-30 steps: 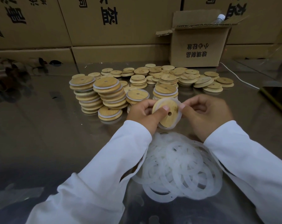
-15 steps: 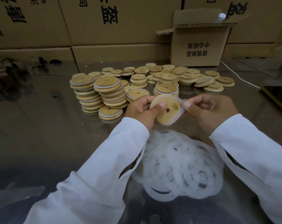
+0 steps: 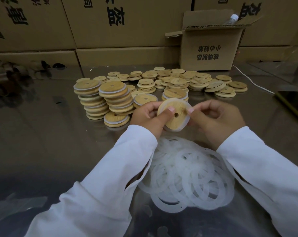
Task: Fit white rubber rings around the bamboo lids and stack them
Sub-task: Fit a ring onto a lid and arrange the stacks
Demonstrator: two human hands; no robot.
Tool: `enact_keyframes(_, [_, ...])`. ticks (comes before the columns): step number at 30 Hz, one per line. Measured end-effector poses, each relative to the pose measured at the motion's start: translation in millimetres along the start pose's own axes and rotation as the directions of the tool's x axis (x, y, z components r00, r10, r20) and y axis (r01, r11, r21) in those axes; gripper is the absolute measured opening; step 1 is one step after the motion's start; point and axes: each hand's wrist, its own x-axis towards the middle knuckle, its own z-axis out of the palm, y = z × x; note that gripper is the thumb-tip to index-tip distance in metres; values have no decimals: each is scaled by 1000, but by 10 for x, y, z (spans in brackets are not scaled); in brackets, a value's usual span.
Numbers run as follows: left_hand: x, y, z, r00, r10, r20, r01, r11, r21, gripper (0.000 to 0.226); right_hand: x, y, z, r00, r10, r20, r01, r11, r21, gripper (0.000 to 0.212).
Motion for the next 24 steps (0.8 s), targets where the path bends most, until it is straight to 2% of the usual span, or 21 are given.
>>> enact_keyframes(5, [4,3,17,999,-32,-9,32,999,-40,7,-28,64,60,999,-1,-37,0,1000,-27,15])
enact_keyframes(8, [3,-16,17,997,-71,25,71,997,0,8,-24,73,50,999,-23,-49,19,997,-75,17])
enact_keyframes(13, [-8,-19,-4,999,1,40,-4,996,84,16,-51,22,32,999,-40,-26,37,993,-115,19])
enact_keyframes(18, [11,-22,-28,998,28,50,-31,997,71,18,-57,-38,-3,1000,1,31,0,999,-36,19])
enact_keyframes(24, [27,-33,-56,997,-16,73,17,1000,-16,15,-55,-106,-47,998,-14,65,11,999,43,21])
